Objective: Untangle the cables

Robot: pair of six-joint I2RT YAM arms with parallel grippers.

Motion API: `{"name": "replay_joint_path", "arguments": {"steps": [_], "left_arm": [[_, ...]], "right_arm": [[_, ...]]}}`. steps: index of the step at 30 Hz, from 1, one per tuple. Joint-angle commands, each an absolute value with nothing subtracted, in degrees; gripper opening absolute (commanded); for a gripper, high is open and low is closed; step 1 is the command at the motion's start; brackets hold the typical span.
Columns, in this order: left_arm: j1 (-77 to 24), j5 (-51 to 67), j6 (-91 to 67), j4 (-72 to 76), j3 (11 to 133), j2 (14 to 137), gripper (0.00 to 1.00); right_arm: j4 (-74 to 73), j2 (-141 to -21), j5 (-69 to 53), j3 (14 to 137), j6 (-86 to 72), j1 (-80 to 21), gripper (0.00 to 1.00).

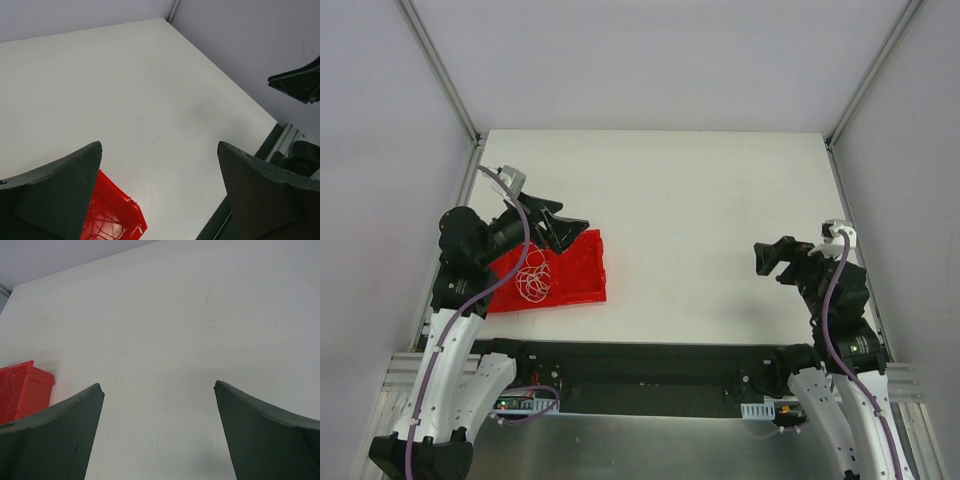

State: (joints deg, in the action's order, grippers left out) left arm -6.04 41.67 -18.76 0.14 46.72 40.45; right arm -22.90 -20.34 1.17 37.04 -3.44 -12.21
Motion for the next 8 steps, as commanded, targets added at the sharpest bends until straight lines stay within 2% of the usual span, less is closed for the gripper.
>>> {"name": "replay_joint_path", "arguments": {"steps": [1,8], "left_arm": [[-6.33,42.27,-17.84,2.11,45.97,40.34,0.99],[-6.33,42.63,-18.02,2.11,45.97,40.43,0.99]], "right_arm": [[-23.46,-22.84,4.48,39.99,-4.75,-12.13,0.96],[-22.76,-21.01,2.89,39.02,-2.63,-12.04,0.96]]}}
